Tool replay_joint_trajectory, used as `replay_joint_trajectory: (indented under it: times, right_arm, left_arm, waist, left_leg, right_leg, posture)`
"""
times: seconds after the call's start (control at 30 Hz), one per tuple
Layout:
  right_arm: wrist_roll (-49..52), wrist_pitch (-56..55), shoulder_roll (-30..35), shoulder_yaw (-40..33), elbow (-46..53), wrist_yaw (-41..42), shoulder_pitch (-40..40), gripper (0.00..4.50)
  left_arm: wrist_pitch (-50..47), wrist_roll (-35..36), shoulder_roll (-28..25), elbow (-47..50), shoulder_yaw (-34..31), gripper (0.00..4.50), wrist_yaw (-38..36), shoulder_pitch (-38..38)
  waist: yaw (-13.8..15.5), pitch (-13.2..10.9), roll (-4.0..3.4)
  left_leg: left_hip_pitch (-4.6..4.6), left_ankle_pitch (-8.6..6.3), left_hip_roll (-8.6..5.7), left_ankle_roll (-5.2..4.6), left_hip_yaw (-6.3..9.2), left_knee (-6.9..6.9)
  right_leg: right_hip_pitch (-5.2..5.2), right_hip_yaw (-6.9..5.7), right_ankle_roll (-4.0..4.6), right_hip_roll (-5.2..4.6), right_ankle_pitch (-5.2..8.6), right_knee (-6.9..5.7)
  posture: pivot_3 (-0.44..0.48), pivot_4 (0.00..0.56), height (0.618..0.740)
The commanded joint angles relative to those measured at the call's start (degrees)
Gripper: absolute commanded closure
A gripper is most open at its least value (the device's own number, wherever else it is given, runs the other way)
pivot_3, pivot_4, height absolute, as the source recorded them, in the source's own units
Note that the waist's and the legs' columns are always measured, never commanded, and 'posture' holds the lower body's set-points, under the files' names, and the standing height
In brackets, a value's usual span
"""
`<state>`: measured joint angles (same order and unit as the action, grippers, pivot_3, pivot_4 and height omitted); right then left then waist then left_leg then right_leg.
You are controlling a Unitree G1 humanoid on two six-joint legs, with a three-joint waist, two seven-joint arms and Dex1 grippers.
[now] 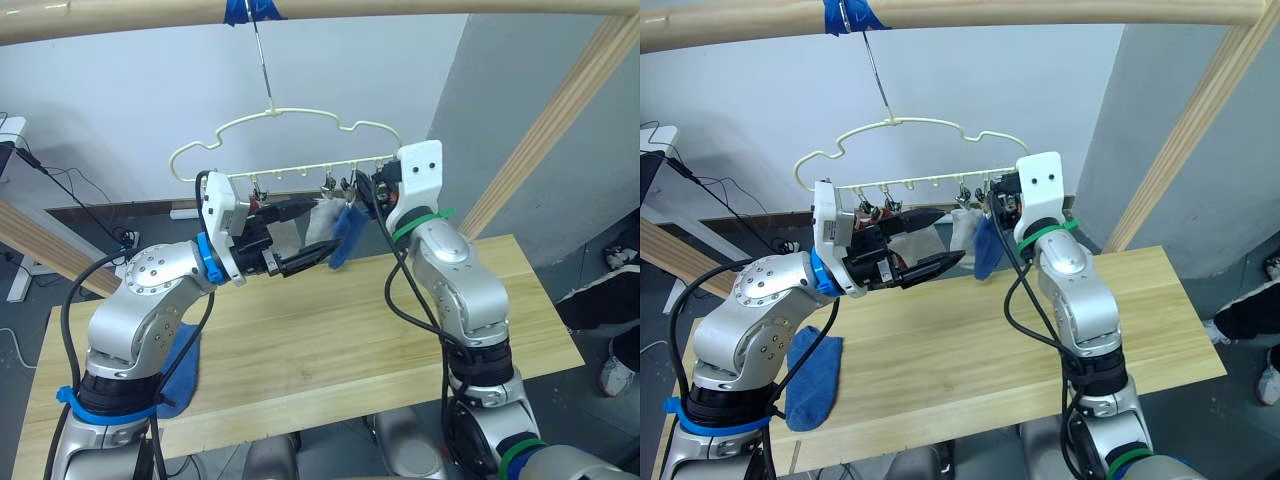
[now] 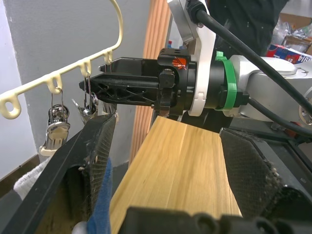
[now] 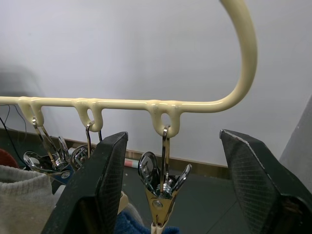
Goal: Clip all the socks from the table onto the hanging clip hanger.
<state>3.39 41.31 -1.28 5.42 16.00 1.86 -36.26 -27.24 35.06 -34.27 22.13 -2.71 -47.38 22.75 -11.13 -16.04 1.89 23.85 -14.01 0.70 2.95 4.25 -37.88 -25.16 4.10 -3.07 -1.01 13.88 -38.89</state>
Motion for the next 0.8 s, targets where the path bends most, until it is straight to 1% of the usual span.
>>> replay_joint_trajectory:
  times: [0.03,0.5,0.8]
  right_arm:
    - [-0.1,0.3,-0.9,-0.7,3.2,-1.3,0.2,1.36]
    - [0.4,3.0,-4.2,-1.5,6.9,-4.0,2.6,1.36]
    - [0.0,3.0,-4.7,-2.0,7.1,-4.8,3.0,1.36]
  left_arm:
    - [0.7,0.1,-0.3,1.0,-0.8,0.74,-0.4,0.5]
    - [0.8,-0.3,-0.1,0.5,-0.4,0.74,-1.0,1.1]
    - [1.0,-0.6,0.0,0.2,-0.1,0.74,-1.2,1.2]
  waist:
    - [0.0,0.0,0.00]
    - [0.0,0.0,0.00]
    - [0.0,0.0,0.00]
  left_leg:
    - [0.00,0.00,0.00,0.00,0.00,0.00]
    - [0.00,0.00,0.00,0.00,0.01,0.00]
    - [0.00,0.00,0.00,0.00,0.00,0.00]
  right_leg:
    - [0.00,0.00,0.00,0.00,0.00,0.00]
    - [0.00,-0.01,0.00,0.00,0.00,-0.01]
    - [0.00,0.00,0.00,0.00,0.00,-0.01]
  posture:
    - [-0.220,0.238,0.740]
    - [-0.227,0.238,0.740]
    - [-0.228,0.239,0.740]
